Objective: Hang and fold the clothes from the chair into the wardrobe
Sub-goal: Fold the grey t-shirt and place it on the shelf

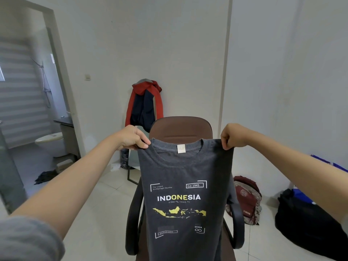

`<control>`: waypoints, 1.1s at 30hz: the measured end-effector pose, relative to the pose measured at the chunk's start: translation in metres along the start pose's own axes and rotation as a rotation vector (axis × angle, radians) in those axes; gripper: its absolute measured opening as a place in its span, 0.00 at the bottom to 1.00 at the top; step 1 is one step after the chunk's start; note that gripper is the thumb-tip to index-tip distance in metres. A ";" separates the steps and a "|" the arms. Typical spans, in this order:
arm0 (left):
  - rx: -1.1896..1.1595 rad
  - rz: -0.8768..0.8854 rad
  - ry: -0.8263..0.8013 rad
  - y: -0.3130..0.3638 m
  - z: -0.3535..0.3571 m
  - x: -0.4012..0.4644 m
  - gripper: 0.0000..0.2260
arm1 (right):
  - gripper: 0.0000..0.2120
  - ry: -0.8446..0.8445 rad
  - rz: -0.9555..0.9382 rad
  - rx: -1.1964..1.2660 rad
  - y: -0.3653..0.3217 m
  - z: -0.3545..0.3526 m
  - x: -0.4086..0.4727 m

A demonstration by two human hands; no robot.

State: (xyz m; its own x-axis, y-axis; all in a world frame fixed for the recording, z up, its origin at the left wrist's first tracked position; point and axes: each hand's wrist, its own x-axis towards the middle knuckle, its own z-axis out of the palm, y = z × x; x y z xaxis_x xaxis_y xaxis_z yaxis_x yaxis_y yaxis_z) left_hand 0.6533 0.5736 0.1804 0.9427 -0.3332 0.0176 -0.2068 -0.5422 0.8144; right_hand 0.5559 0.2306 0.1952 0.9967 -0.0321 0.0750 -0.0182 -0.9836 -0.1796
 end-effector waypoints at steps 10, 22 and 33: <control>-0.051 0.004 0.013 0.000 0.001 -0.003 0.09 | 0.13 -0.068 0.104 -0.155 0.003 -0.001 0.006; -0.038 0.004 -0.001 -0.003 0.007 0.002 0.10 | 0.09 -0.097 0.132 0.095 0.023 -0.001 0.002; -0.027 0.027 -0.059 0.005 0.021 0.006 0.09 | 0.13 -0.241 0.252 -0.218 0.009 0.008 -0.001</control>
State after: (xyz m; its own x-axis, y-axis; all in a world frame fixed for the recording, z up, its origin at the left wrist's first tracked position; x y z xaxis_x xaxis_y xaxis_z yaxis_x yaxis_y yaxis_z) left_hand 0.6531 0.5531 0.1722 0.9196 -0.3929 0.0061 -0.2242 -0.5118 0.8294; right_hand 0.5551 0.2230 0.1854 0.9486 -0.2594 -0.1812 -0.2543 -0.9658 0.0514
